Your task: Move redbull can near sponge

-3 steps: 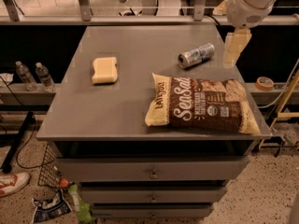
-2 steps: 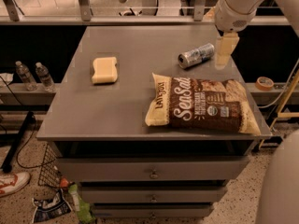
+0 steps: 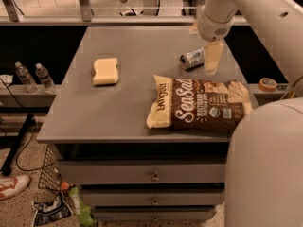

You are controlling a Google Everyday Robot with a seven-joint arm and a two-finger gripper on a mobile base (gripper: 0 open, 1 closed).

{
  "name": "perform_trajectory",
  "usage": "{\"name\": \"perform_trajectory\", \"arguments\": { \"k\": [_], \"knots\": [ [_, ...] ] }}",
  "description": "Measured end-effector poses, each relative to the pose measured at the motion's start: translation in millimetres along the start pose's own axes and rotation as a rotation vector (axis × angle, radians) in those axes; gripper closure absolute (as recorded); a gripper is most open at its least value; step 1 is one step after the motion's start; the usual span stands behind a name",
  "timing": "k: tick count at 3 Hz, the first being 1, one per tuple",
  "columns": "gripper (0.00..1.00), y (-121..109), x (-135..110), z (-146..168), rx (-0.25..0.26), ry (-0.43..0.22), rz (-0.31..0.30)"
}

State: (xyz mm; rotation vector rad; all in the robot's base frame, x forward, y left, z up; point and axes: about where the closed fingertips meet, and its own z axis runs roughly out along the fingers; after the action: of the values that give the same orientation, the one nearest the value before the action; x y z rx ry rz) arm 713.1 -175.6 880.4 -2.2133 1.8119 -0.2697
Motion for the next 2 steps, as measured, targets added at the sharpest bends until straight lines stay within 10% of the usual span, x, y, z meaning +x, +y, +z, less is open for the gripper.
{"name": "perform_trajectory", "arguments": {
  "k": [2],
  "knots": [
    [0.18,-4.0,-11.2,38.9,-0.095,0.031,-0.033]
  ]
}}
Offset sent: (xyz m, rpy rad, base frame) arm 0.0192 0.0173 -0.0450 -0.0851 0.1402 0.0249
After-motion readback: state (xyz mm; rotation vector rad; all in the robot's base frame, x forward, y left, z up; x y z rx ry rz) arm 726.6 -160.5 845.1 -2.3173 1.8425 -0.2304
